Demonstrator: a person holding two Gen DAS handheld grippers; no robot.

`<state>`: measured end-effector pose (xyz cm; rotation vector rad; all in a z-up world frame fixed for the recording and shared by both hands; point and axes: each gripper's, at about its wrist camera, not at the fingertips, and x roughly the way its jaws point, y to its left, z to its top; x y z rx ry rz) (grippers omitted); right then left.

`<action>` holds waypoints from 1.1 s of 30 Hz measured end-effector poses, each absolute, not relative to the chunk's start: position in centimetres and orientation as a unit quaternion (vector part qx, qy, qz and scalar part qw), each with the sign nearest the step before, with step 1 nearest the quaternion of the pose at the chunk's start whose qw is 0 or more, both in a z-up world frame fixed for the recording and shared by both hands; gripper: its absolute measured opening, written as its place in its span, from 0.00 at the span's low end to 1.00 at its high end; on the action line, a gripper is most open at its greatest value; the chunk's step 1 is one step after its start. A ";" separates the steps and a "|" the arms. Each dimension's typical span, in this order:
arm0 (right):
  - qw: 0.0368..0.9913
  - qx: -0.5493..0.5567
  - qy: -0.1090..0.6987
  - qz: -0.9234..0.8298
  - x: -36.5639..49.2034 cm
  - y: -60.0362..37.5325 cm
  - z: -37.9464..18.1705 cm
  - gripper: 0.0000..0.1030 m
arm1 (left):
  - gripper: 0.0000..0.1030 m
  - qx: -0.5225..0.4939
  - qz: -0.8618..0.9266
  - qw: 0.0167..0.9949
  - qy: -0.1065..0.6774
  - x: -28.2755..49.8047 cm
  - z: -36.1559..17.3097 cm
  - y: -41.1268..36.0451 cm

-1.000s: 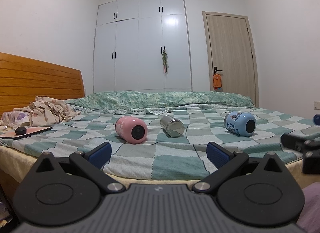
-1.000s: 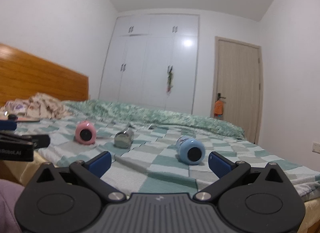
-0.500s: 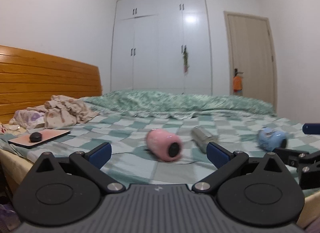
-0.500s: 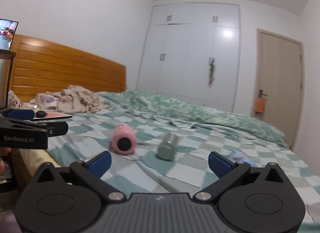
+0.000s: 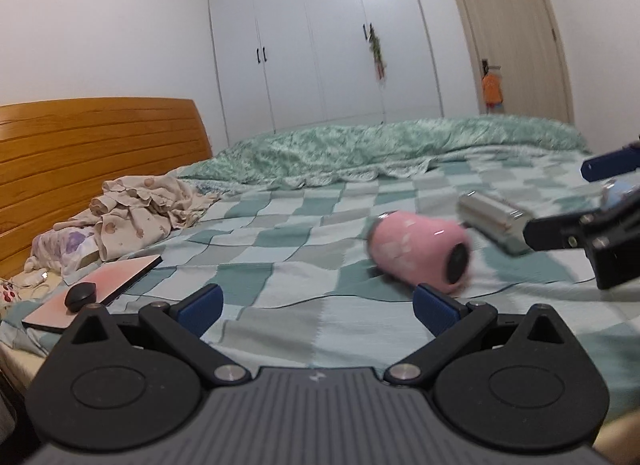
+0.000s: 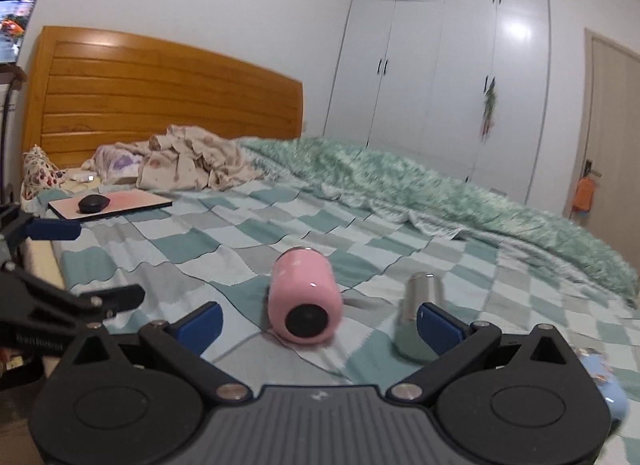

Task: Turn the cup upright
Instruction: 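Move the right gripper to the lying pink cup and close on it, then lift the pink cup with the right gripper and carry it toward the left gripper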

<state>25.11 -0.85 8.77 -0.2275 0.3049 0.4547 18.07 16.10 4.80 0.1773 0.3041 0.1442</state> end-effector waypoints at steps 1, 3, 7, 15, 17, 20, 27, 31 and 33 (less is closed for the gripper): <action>0.955 -0.113 0.159 0.226 26.2 -0.3 8.6 1.00 | 1.00 0.091 0.070 0.981 0.156 19.0 4.6 16.5; 0.951 -0.118 0.172 0.227 28.7 1.3 8.3 1.00 | 1.00 0.097 0.063 0.979 0.165 20.7 4.1 17.3; 0.946 -0.126 0.201 0.220 33.4 3.5 7.1 1.00 | 1.00 0.114 0.054 0.976 0.177 23.6 3.4 18.7; 0.926 -0.116 0.279 0.225 41.6 5.9 4.8 1.00 | 1.00 0.096 0.015 0.973 0.211 28.9 2.4 21.4; 0.922 -0.106 0.291 0.231 42.6 6.2 4.4 1.00 | 1.00 0.097 0.003 0.971 0.218 29.7 2.0 21.6; 0.920 -0.104 0.302 0.228 43.6 6.8 3.6 0.99 | 1.00 0.093 -0.019 0.967 0.235 30.9 1.5 21.8; 0.913 -0.076 0.322 0.238 44.3 7.2 2.0 0.81 | 1.00 0.094 -0.027 0.965 0.245 31.3 1.1 21.5; 0.916 -0.059 0.318 0.236 44.0 6.6 2.1 0.81 | 1.00 0.091 -0.023 0.965 0.243 30.7 1.4 21.7; 0.918 -0.052 0.318 0.234 43.5 6.3 2.2 0.81 | 1.00 0.093 -0.023 0.965 0.244 30.3 1.7 21.5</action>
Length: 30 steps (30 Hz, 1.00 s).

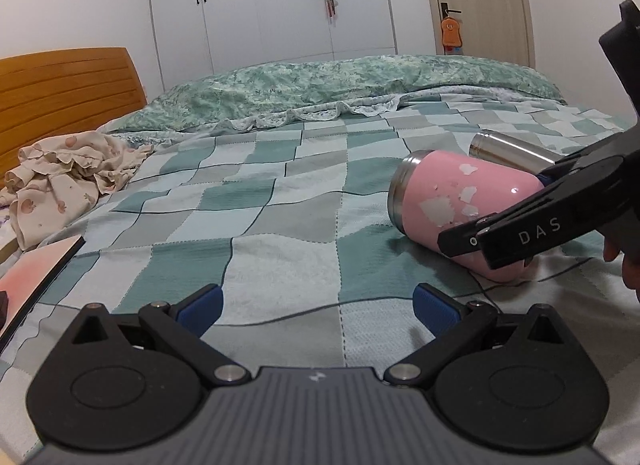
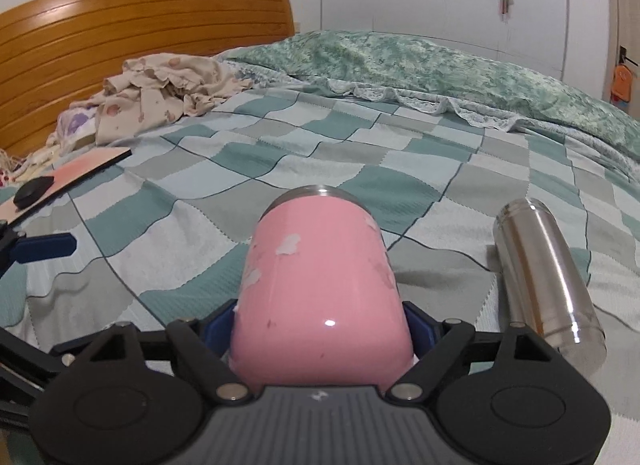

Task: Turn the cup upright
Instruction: 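Lift the pink cup with the right gripper and carry it toward the left gripper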

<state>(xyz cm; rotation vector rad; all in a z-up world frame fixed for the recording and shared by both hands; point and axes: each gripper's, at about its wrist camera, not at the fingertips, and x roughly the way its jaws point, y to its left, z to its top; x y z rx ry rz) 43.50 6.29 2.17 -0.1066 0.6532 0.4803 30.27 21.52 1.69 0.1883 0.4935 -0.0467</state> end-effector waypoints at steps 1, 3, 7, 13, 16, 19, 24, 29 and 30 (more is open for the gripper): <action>0.918 -0.048 0.317 0.235 43.2 6.1 2.3 0.81 | 1.00 0.096 -0.024 0.965 0.243 29.9 1.8 21.4; 0.919 -0.041 0.315 0.235 42.5 5.9 2.6 0.81 | 1.00 0.100 -0.025 0.965 0.239 29.1 2.3 21.1; 0.922 -0.027 0.306 0.236 40.2 5.4 3.8 0.81 | 1.00 0.095 -0.021 0.968 0.232 27.3 3.5 20.8; 0.936 -0.012 0.274 0.220 34.5 3.1 6.9 0.81 | 1.00 0.087 -0.017 0.972 0.219 23.4 5.1 19.7; 0.941 -0.003 0.277 0.194 31.0 1.2 7.6 0.81 | 1.00 0.085 -0.015 0.973 0.216 21.2 5.6 18.4; 0.945 0.007 0.281 0.169 27.6 -0.8 7.4 0.81 | 1.00 0.083 -0.010 0.974 0.212 18.9 5.8 17.2; 0.944 0.030 0.306 0.121 22.7 -4.0 6.2 0.81 | 1.00 0.074 -0.013 0.974 0.215 15.6 5.6 15.7; 0.942 0.045 0.327 0.067 19.9 -5.9 3.9 0.81 | 1.00 0.055 -0.002 0.973 0.223 12.8 5.4 14.9; 0.941 0.044 0.330 0.060 19.7 -5.8 3.4 0.81 | 1.00 0.050 -0.002 0.973 0.224 12.3 5.4 14.9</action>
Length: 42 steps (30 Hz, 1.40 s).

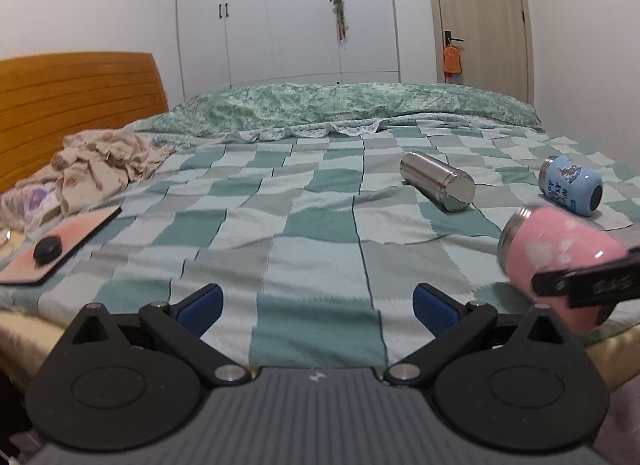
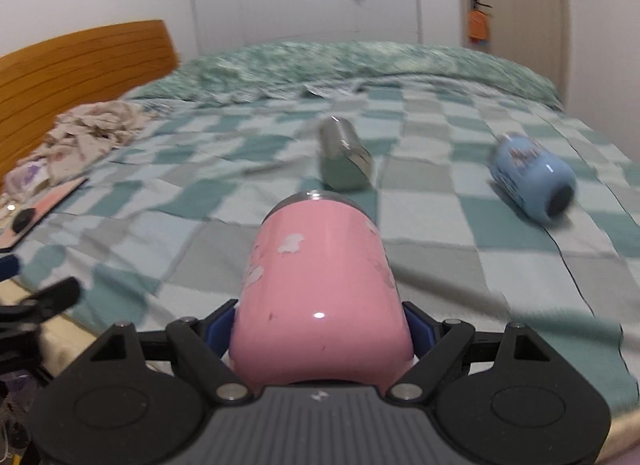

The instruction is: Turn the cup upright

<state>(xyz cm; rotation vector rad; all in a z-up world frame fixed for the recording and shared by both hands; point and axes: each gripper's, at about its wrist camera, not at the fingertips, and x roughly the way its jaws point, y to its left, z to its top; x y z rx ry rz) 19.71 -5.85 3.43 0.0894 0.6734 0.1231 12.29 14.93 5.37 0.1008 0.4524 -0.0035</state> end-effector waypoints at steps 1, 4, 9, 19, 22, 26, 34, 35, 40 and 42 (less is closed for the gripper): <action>0.940 0.041 0.334 0.054 19.6 -5.8 2.8 0.81 | 1.00 0.047 -0.001 0.973 0.225 11.8 5.4 14.9; 0.944 0.029 0.326 0.045 19.1 -5.4 2.0 0.81 | 1.00 0.047 0.003 0.973 0.226 10.5 5.6 14.7; 0.939 0.024 0.339 0.057 19.2 -5.2 2.5 0.85 | 1.00 0.053 0.010 0.972 0.228 9.2 6.0 14.1; 0.956 0.029 0.267 0.118 16.6 -11.2 7.6 1.00 | 1.00 0.071 -0.018 0.972 0.224 9.1 8.9 9.8; 0.960 0.038 0.258 0.106 16.6 -14.8 8.2 1.00 | 1.00 0.056 -0.041 0.968 0.242 10.2 9.4 7.7; 0.960 0.036 0.262 0.094 17.1 -19.6 7.7 1.00 | 1.00 0.061 -0.050 0.962 0.260 12.0 9.5 4.1; 0.951 0.015 0.283 0.121 18.4 -25.5 5.5 1.00 | 1.00 0.070 -0.056 0.940 0.328 15.9 7.8 -2.3; 0.950 0.015 0.285 0.126 18.6 -25.8 5.2 1.00 | 1.00 0.064 -0.055 0.937 0.340 16.5 7.6 -2.7; 0.944 0.002 0.295 0.150 20.1 -26.8 4.0 1.00 | 1.00 0.027 -0.034 0.913 0.405 19.9 6.7 -3.5; 0.941 -0.008 0.295 0.164 20.6 -26.7 3.9 1.00 | 1.00 0.024 -0.022 0.907 0.419 21.1 6.4 -3.9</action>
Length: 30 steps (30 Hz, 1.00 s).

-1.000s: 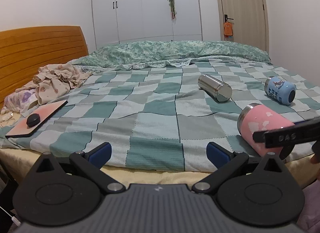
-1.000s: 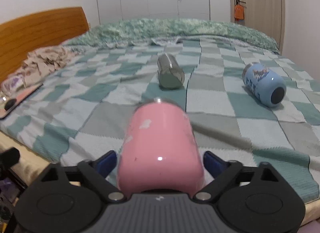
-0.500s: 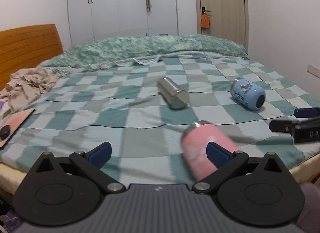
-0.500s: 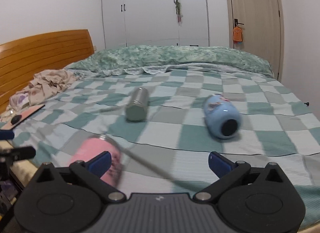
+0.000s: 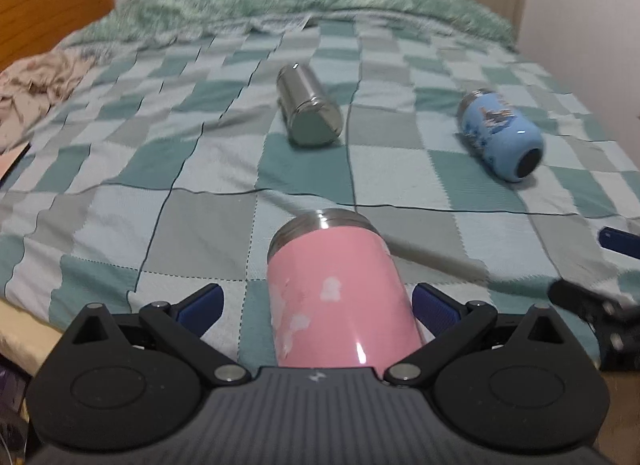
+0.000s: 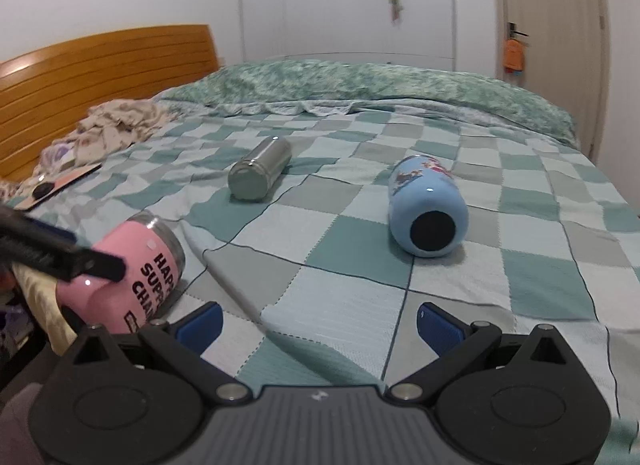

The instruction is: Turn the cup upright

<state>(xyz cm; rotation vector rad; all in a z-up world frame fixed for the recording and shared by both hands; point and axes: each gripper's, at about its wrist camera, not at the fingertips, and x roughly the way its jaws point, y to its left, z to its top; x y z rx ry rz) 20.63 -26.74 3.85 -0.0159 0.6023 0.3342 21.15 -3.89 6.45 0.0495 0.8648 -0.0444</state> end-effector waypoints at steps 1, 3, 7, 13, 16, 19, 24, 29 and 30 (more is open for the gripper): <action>0.941 -0.011 0.294 0.168 20.8 -26.8 3.9 1.00 | 1.00 0.021 -0.017 0.904 0.427 21.8 6.3 -4.1; 0.939 -0.012 0.293 0.178 21.3 -26.9 3.9 1.00 | 0.97 0.013 -0.013 0.893 0.449 22.9 5.8 -4.4; 0.937 -0.008 0.297 0.186 22.3 -27.0 3.4 1.00 | 0.86 -0.017 -0.009 0.873 0.487 24.5 4.4 -4.4; 0.933 0.003 0.304 0.193 23.0 -27.1 2.5 1.00 | 0.84 -0.027 -0.002 0.874 0.486 24.8 4.5 -4.4; 0.934 0.010 0.302 0.192 22.9 -27.3 2.5 1.00 | 0.84 -0.042 -0.008 0.881 0.472 24.2 4.8 -3.9; 0.936 0.018 0.298 0.188 22.6 -27.4 2.6 1.00 | 0.84 -0.058 -0.013 0.891 0.450 22.9 5.2 -3.0; 0.941 0.032 0.284 0.180 21.7 -27.2 3.1 1.00 | 0.83 -0.083 -0.027 0.906 0.414 20.6 6.2 -1.1; 0.947 0.053 0.266 0.172 21.1 -26.7 3.7 1.00 | 0.83 -0.101 -0.038 0.922 0.372 18.4 7.7 1.0; 0.949 0.058 0.259 0.171 20.8 -26.6 3.8 1.00 | 0.83 -0.102 -0.042 0.926 0.361 18.0 8.2 1.4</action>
